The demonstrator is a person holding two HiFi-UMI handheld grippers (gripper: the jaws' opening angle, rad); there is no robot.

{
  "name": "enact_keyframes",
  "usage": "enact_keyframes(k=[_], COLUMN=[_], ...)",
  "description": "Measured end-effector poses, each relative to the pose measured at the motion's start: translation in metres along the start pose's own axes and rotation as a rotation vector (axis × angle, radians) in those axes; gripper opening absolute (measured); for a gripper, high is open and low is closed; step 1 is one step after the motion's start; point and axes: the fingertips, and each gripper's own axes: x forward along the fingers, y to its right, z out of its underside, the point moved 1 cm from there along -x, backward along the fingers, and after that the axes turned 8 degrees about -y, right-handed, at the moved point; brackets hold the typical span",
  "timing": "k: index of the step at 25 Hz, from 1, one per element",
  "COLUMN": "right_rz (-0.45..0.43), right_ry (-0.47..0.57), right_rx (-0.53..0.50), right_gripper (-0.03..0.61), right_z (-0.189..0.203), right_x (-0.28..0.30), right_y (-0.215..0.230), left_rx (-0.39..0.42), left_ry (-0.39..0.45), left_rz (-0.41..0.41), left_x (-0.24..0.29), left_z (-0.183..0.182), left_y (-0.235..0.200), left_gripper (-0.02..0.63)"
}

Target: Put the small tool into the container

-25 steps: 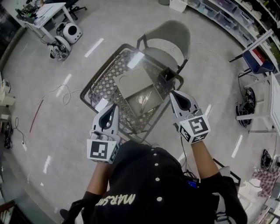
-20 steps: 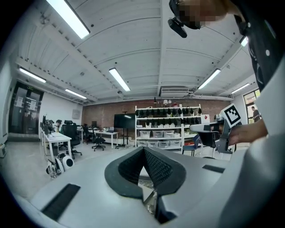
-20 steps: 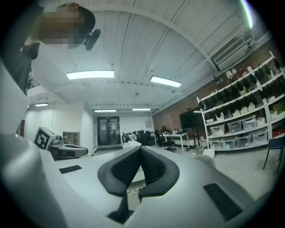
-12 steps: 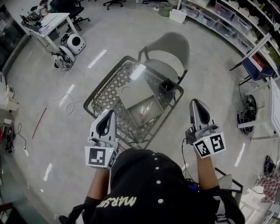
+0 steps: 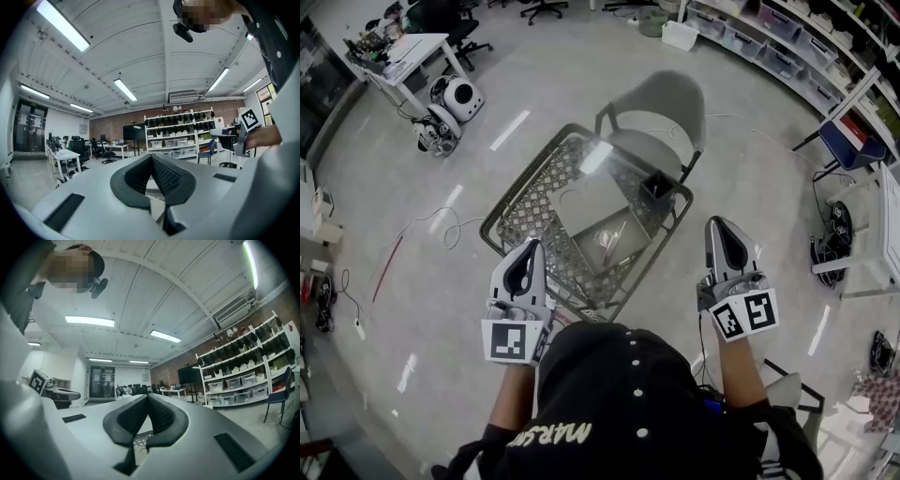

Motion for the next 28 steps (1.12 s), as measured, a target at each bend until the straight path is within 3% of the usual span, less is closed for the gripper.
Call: enact_keyframes(k=[11,28], right_rz=[-0.036,-0.017], right_ry=[-0.017,-0.041], right_rx=[-0.050,-0.094], right_gripper=[0.014,0.014], right_z=[-0.001,0.002], right_x=[0.005,0.007], right_y=[-0.017,-0.025], left_rx=[-0.004,-0.020], left_ry=[0.008,0.028], left_rz=[0.013,0.044], left_x=[0.001,0.000], left_z=[0.002,-0.004], left_y=[0.002,0.003], left_gripper=[0.020,0.020])
